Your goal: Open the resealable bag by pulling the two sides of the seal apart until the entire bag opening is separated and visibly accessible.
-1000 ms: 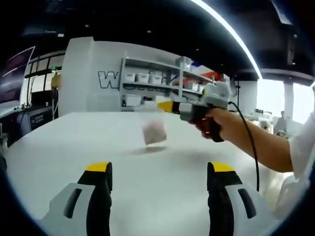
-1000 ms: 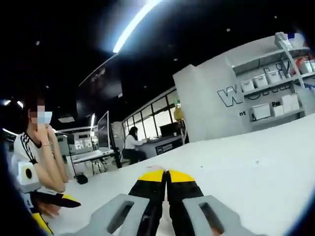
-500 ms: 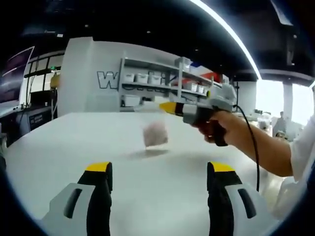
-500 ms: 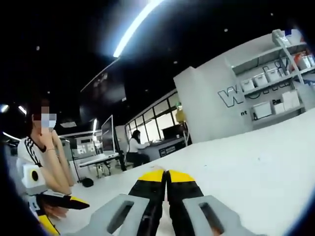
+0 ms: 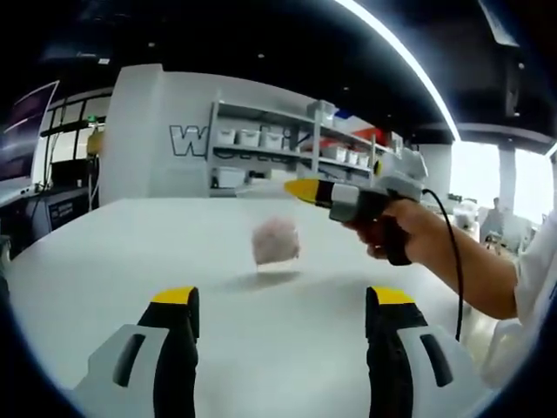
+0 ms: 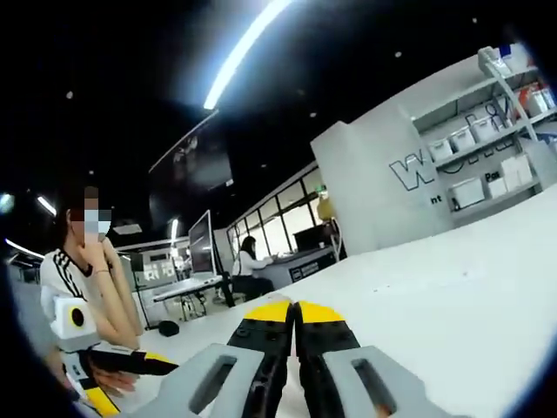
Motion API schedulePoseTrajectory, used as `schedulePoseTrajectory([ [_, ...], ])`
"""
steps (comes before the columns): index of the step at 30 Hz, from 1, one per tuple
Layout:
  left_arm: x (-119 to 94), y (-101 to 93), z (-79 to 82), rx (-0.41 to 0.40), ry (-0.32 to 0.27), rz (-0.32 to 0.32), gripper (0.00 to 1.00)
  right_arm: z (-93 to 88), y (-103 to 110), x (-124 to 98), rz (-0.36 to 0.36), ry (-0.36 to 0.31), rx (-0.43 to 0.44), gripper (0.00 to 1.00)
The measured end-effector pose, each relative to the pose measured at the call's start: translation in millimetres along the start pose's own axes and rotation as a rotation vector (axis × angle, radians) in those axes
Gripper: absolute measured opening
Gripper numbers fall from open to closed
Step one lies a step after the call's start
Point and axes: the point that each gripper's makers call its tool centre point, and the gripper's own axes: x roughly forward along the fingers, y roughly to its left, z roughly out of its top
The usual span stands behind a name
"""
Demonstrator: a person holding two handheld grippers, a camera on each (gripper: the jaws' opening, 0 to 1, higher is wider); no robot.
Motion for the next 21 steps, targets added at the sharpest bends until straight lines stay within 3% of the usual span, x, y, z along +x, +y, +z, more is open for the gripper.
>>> schedulePoseTrajectory([
  [21,2.0,-7.6,0.4,-0.003,0.004,-0.021,0.77,-14.8,11.5,-27.3,0.005,-0.024,0.088,0.00],
])
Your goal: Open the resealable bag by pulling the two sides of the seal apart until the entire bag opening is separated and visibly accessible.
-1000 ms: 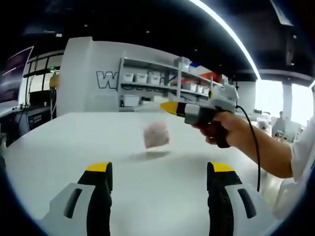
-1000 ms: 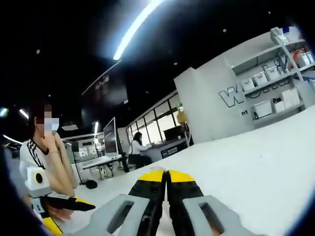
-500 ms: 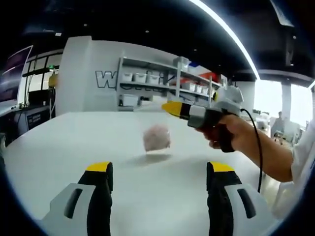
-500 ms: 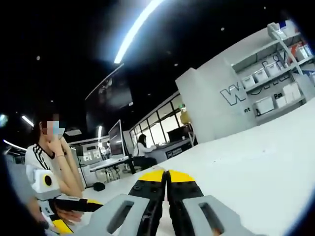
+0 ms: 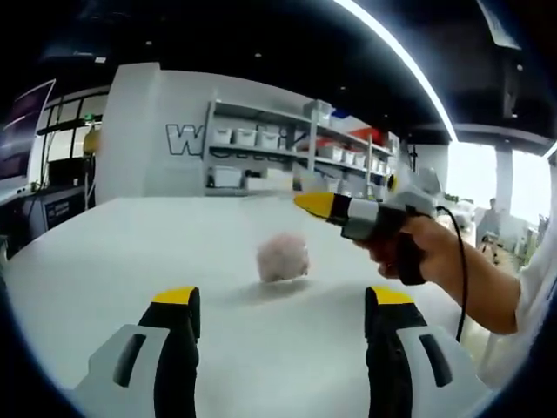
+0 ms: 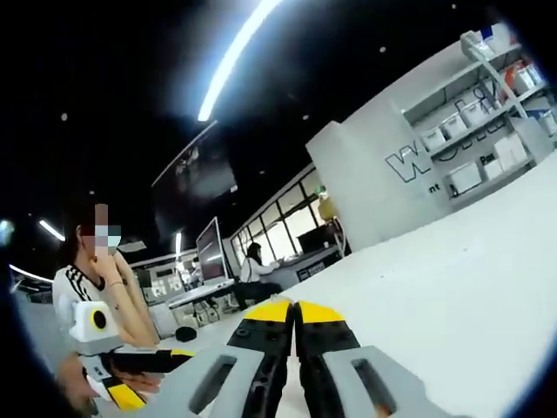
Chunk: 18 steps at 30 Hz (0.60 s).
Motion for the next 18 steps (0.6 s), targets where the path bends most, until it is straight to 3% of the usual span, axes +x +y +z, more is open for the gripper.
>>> schedulePoseTrajectory([
  [18,-0.3,-6.2,-0.1,-0.006,0.002,-0.019,0.76,0.2,19.1,-15.1,0.026,-0.025,0.061,0.00],
])
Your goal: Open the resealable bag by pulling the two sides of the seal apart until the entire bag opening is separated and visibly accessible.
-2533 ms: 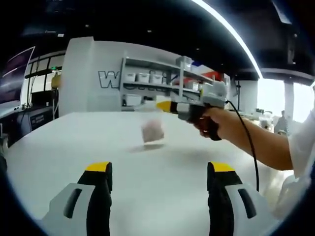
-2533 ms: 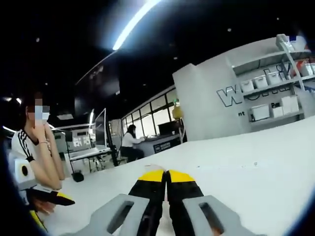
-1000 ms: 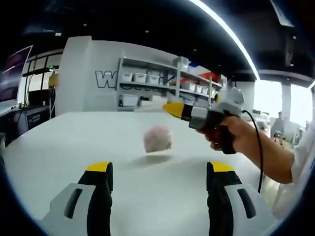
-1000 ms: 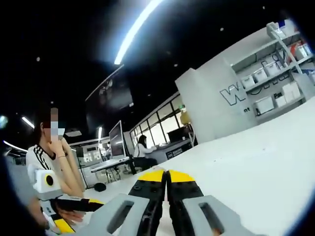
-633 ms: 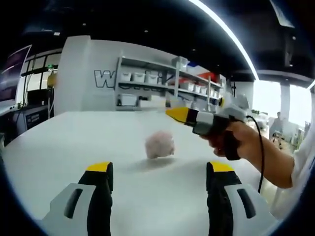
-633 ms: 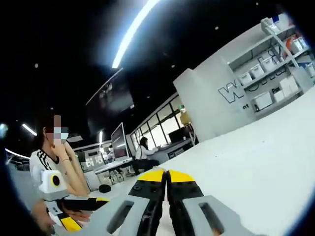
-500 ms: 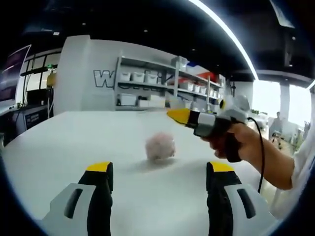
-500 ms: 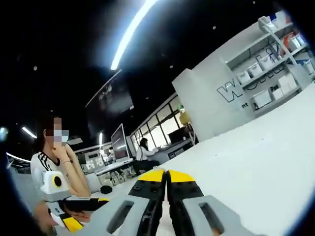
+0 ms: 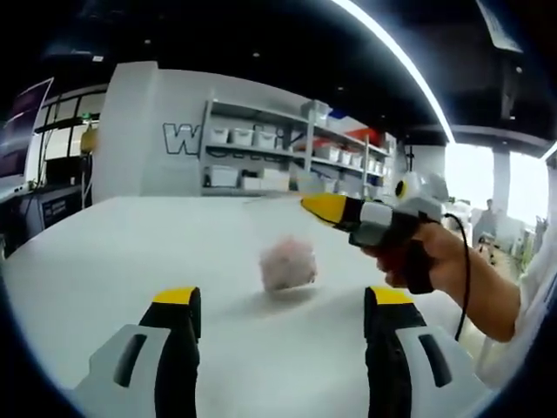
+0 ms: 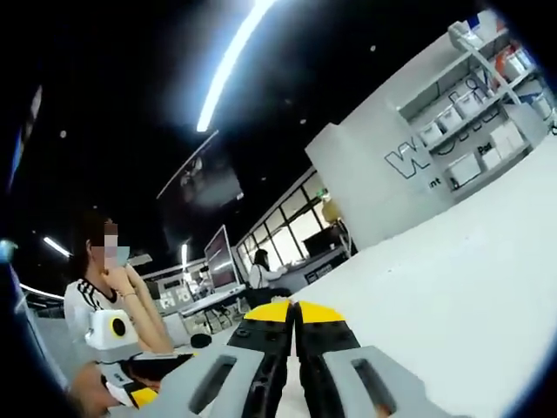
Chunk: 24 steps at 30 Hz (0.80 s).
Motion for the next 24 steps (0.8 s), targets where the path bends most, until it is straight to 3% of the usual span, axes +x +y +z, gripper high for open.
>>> schedulePoseTrajectory([
  [18,-3.9,-2.9,-1.4,-0.021,-0.001,-0.021,0.73,-19.3,27.3,2.1,0.053,0.026,0.046,0.00],
  [24,-3.9,-6.3,-1.8,-0.027,-0.001,-0.031,0.72,-20.4,30.2,-1.3,0.056,0.039,0.024,0.00],
])
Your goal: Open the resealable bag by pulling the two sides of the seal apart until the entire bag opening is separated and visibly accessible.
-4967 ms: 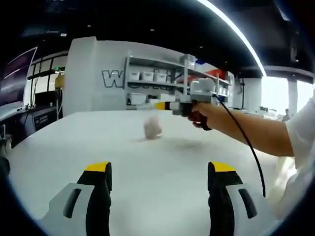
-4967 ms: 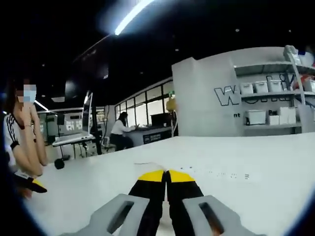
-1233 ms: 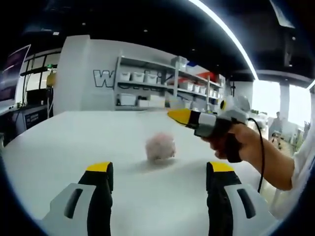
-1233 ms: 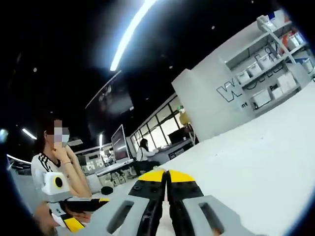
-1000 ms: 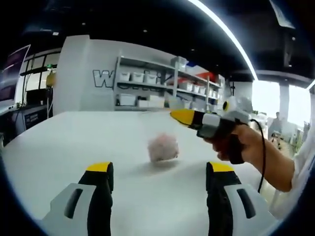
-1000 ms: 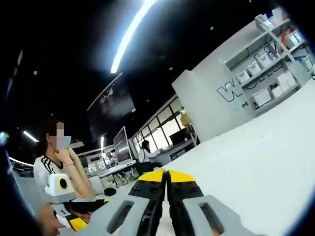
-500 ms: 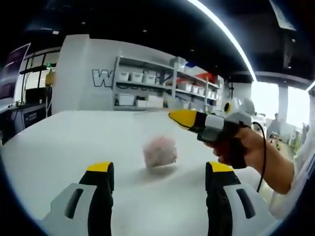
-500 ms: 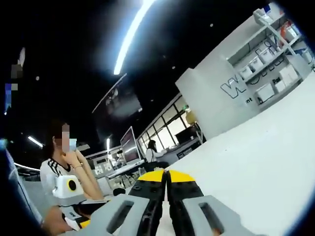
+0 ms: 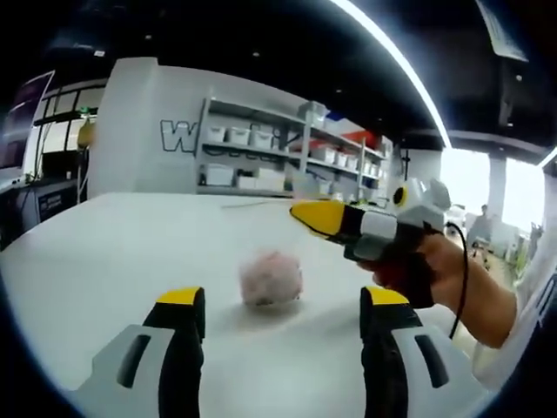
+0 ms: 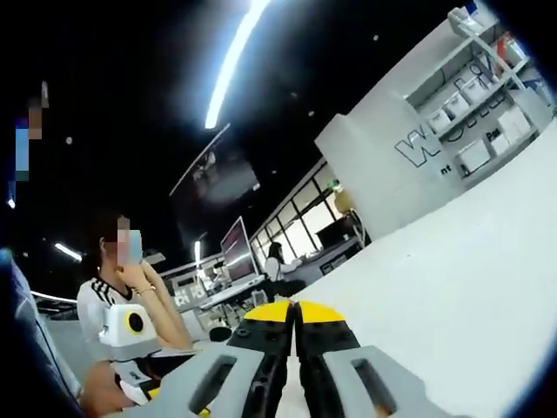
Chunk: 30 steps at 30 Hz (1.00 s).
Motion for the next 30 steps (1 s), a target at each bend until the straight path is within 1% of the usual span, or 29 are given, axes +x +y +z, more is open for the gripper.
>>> schedulePoseTrajectory([
  [4,1.3,-4.1,-1.5,-0.004,0.006,-0.014,0.71,-1.3,2.4,-3.7,-0.003,0.011,-0.035,0.00],
  [9,0.7,-7.2,-2.7,-0.012,0.010,-0.026,0.70,-8.4,11.8,-12.9,0.006,0.053,-0.143,0.00],
  [11,-0.4,-7.3,-3.5,-0.017,0.012,-0.031,0.69,-11.5,15.2,-15.4,0.008,0.065,-0.170,0.00],
  [14,-2.0,-6.3,-2.6,-0.031,0.005,-0.031,0.66,-14.9,17.6,-17.0,0.013,0.076,-0.183,0.00],
  [19,-3.2,-6.8,-0.4,-0.051,-0.007,-0.042,0.59,-20.2,18.6,-16.9,0.017,0.092,-0.179,0.00],
  [21,-4.4,-6.9,1.1,-0.063,-0.015,-0.048,0.53,-22.0,20.9,-16.8,0.018,0.101,-0.193,0.00],
  [23,-5.9,-8.0,2.5,-0.088,-0.024,-0.059,0.46,-24.1,23.2,-17.4,0.015,0.123,-0.269,0.00],
  [25,-8.6,-10.3,5.4,-0.159,-0.053,-0.076,0.39,-25.1,24.7,-18.4,0.010,0.140,-0.343,0.00],
  [27,-11.6,-9.1,6.7,-0.212,-0.073,-0.081,0.31,-26.9,26.8,-18.8,0.006,0.156,-0.417,0.00],
  [30,-14.6,-4.9,9.5,-0.282,-0.102,-0.078,0.25,-30.2,30.9,-19.4,0.012,0.173,-0.496,0.00],
])
